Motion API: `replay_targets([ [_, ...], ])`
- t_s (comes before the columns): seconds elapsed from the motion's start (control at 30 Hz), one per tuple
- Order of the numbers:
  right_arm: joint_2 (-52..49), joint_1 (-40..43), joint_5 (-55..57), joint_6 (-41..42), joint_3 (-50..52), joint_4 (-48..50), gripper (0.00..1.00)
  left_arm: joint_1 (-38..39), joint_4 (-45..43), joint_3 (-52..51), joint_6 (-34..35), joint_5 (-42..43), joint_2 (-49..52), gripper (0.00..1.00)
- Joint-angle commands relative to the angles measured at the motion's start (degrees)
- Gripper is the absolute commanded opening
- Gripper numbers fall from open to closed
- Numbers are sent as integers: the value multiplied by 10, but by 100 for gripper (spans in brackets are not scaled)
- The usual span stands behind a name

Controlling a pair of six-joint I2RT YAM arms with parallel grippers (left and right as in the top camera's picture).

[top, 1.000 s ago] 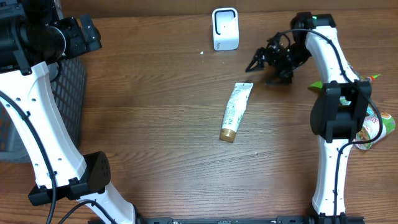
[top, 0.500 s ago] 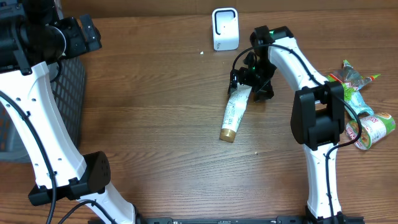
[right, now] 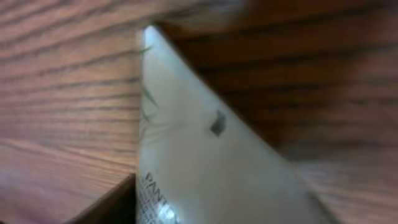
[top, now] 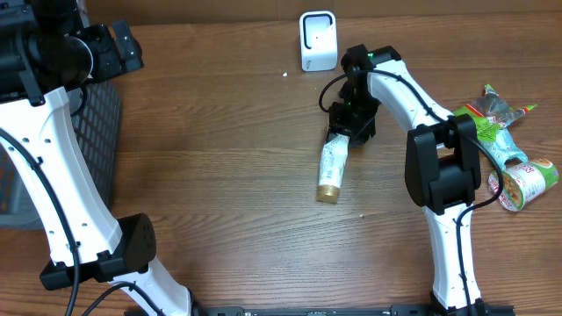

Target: Scan the item barcode

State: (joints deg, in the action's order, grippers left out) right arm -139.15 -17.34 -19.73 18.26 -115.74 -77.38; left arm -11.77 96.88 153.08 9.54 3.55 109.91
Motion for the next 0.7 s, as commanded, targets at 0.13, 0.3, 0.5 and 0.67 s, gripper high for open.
replay_targets([
  [0.13, 9, -3, 6, -7, 7, 16, 12, -1, -1, 0, 8, -6, 0, 100],
  [0.3, 9, -2, 6, -7, 7, 24, 4, -1, -1, 0, 8, -6, 0, 100],
  [0.5, 9, -2, 5, -50, 6, 37, 4, -1, -1, 0, 8, -6, 0, 100],
  [0.67, 9, -2, 4, -120, -28, 38, 4, -1, -1, 0, 8, -6, 0, 100],
])
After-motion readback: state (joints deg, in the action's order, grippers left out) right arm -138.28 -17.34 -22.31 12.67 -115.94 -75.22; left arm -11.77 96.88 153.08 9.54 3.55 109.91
